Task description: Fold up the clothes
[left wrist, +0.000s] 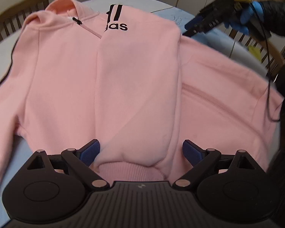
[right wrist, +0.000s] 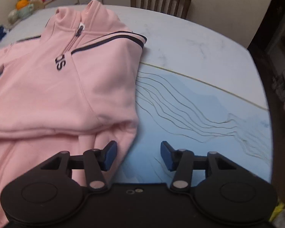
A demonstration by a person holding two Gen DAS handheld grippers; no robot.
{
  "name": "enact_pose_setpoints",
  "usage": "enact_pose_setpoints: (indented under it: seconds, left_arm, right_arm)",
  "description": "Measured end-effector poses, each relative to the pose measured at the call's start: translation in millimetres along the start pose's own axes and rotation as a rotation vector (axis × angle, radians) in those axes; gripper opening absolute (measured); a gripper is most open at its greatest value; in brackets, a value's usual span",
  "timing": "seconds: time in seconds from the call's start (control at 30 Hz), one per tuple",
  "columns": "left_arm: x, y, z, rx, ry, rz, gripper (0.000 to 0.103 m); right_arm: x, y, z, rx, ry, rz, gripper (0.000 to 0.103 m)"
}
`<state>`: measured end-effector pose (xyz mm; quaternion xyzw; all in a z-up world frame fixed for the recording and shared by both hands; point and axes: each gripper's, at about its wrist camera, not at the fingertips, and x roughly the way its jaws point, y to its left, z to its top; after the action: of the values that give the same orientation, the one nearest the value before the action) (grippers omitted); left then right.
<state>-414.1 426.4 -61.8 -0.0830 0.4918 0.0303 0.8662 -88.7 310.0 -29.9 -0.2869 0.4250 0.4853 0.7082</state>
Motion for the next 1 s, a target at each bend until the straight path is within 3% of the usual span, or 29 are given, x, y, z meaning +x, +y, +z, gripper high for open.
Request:
enact_pose_setpoints:
  seconds: [0.17,0.3,0.4,0.53,0.73,1.0]
  left_arm:
    - [0.2,1.2,-4.2,-0.011,0.013,0.023,0.094]
    - [-0.5,-1.8,-8.3,0.016,0.027,0.044,0.094]
    - [0.2,-1.3,-8.2,0.015,0.033,0.057,0.094]
    - [-2.5,-2.7,-7.4,0.0,0.046,0.082,0.094]
    - [-39.4,-22.6,-23.1,-0.096,0.038,0.12,0.095]
    - [-70.6,-92.8,-65.0,-0.026,0.109,0.173,0.095]
  right_arm:
    - [7.9,8.7,7.8,0.055,-0.015,0.093,0.103]
    - [-9.4,6.1,12.4,-0.042,-0.025,0.0,0.103]
    - [-10.5,-13.9,13.1,-0.008,-0.015,0.02,0.103]
    - [0.5,3.2,9.3,-0.076,0.025,0.047,0.103]
    - [-42.7,13.0,-19.2,-0.14,0.059,0.144,0.103]
    - [-95.1,52.0,-77.7,-0.269,0.103,0.252,0.103]
